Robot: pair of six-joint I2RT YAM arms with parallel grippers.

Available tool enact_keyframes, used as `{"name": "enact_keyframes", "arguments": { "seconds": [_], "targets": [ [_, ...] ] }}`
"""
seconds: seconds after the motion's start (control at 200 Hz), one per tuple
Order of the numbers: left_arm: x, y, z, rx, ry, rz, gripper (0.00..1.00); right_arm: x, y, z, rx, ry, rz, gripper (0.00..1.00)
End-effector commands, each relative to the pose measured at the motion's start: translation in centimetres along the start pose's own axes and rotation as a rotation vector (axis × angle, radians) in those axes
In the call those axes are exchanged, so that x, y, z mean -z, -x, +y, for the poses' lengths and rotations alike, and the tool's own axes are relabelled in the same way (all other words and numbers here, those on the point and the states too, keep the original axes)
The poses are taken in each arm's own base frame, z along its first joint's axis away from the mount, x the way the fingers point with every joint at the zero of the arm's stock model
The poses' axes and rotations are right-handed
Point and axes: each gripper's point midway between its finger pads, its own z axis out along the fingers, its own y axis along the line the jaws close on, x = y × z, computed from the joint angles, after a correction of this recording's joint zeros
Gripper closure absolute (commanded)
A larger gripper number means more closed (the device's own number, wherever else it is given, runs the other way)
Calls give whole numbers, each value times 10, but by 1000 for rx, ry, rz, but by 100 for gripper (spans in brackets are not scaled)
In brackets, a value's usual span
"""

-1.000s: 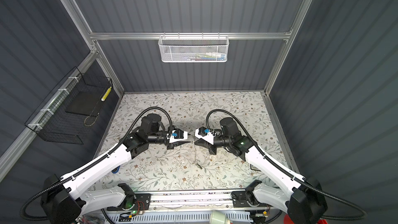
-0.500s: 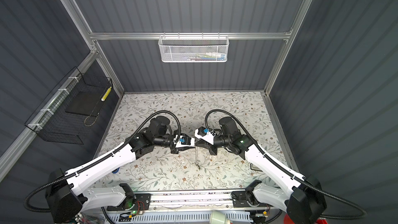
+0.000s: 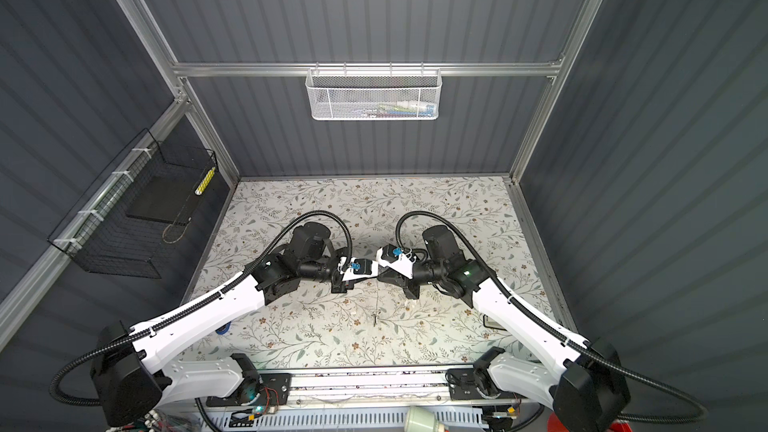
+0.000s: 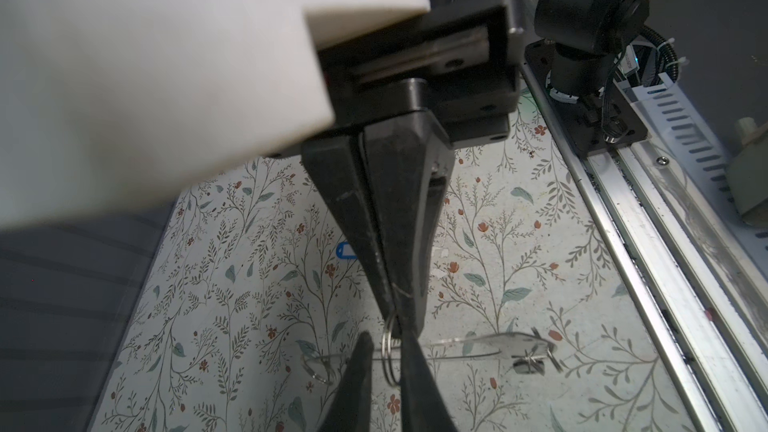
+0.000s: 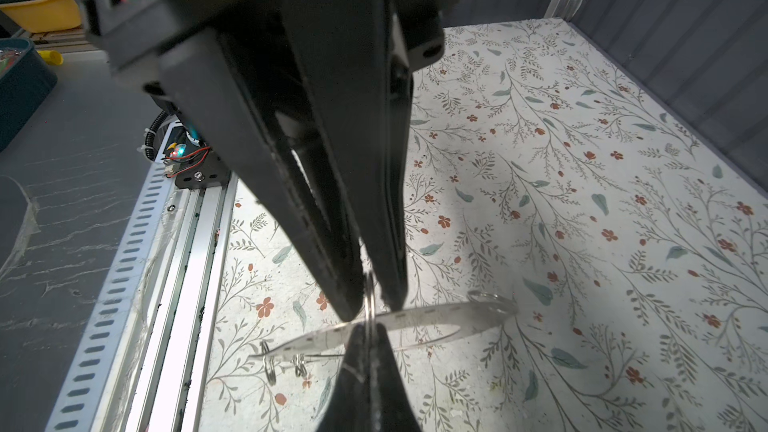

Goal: Put the keys on the keyring

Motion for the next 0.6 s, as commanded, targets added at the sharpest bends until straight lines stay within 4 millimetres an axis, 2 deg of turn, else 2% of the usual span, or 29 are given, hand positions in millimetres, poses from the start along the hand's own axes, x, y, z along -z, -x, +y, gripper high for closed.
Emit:
{"name": "enact_keyframes", "arguments": {
  "seconds": [0.0,0.11,0.24,0.36,0.465,0.595],
  "targets": [
    [0,8,4,12,-2,-8,87,4,17,-3,41,-15,-38,100],
    [0,8,3,15,-8,-8,96,5,20,-3,48,-20,-48,100],
    [1,13,-5,21,-63,-32,100,8,26,-7,54,-54,-64,100],
    [1,17,-7,54,-72,-61,100,16,31,-9,100,-123,-114,87],
    [3,24,-7,63,-45,-127,100,24,28,-11,139,-197,-142,68],
    [16,44,2,105,-25,-273,100,40,35,-14,166,-281,-197,63]
  ]
}}
